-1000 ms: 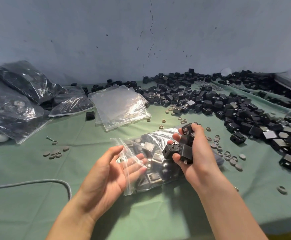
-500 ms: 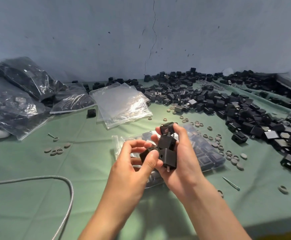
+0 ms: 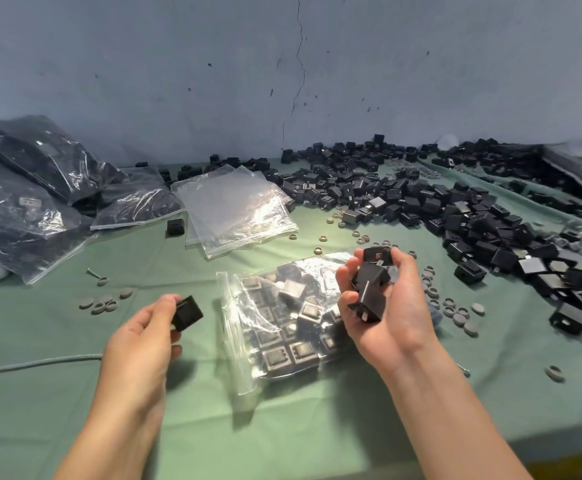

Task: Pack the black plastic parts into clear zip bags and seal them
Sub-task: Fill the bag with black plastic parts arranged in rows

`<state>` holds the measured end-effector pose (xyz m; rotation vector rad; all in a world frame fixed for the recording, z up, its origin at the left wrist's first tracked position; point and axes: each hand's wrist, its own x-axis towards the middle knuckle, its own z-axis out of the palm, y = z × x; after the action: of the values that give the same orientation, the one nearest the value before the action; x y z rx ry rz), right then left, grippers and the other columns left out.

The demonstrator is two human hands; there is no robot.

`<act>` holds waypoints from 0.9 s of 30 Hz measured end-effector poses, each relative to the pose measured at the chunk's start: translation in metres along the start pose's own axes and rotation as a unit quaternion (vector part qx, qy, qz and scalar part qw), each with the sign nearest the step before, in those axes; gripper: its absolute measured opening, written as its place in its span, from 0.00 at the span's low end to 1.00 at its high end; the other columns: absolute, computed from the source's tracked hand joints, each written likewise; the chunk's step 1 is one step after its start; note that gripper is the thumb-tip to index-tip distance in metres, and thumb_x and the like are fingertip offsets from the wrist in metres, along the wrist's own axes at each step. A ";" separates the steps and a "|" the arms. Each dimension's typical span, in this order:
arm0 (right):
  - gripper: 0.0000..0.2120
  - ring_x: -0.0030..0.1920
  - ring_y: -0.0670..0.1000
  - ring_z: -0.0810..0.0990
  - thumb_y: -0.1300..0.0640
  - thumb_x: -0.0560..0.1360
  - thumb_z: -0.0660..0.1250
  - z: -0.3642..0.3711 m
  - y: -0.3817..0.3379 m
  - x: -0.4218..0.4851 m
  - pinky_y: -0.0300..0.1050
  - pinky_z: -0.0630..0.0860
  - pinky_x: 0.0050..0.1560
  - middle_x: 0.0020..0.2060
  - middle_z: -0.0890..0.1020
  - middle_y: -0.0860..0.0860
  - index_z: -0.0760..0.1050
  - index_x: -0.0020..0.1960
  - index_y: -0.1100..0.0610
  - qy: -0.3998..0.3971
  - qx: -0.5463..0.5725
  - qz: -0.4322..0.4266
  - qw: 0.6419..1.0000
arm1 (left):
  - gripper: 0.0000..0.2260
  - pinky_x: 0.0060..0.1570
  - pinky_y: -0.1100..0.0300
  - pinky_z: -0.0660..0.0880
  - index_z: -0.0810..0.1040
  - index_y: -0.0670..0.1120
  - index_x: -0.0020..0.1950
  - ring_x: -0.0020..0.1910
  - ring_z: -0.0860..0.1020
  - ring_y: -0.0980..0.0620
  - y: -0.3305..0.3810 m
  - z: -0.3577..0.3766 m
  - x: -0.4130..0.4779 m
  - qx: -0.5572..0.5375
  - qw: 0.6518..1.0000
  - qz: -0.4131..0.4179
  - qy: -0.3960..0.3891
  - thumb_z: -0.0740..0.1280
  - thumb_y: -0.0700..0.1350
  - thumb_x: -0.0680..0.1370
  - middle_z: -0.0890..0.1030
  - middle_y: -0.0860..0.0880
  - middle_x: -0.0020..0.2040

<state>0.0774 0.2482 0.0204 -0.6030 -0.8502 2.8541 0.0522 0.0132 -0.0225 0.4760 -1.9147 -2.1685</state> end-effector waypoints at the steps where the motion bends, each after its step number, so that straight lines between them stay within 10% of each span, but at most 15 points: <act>1: 0.16 0.35 0.49 0.83 0.44 0.79 0.62 0.000 -0.001 0.001 0.36 0.70 0.23 0.38 0.82 0.51 0.77 0.56 0.55 0.002 0.004 0.000 1.000 | 0.09 0.40 0.61 0.72 0.81 0.46 0.47 0.40 0.76 0.54 -0.003 0.001 0.001 -0.007 1.000 -0.022 -0.009 0.65 0.48 0.81 0.81 0.50 0.42; 17: 0.16 0.33 0.47 0.78 0.43 0.80 0.60 -0.002 -0.003 0.008 0.36 0.71 0.26 0.39 0.80 0.49 0.77 0.56 0.55 -0.006 0.023 -0.012 1.000 | 0.14 0.30 0.62 0.77 0.80 0.39 0.41 0.25 0.77 0.56 -0.014 0.045 -0.014 0.078 0.991 -0.056 -0.089 0.61 0.41 0.82 0.79 0.50 0.26; 27: 0.15 0.33 0.47 0.77 0.44 0.80 0.60 -0.001 0.000 0.009 0.36 0.71 0.26 0.38 0.80 0.49 0.76 0.55 0.54 -0.009 0.023 -0.001 1.000 | 0.14 0.36 0.59 0.82 0.79 0.35 0.55 0.41 0.82 0.46 0.013 0.053 -0.028 -0.035 0.968 -0.115 -0.222 0.62 0.46 0.83 0.85 0.40 0.45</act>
<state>0.0692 0.2501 0.0164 -0.5716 -0.7856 2.8717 0.0576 0.0704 -0.0014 0.2181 -2.0721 -2.6698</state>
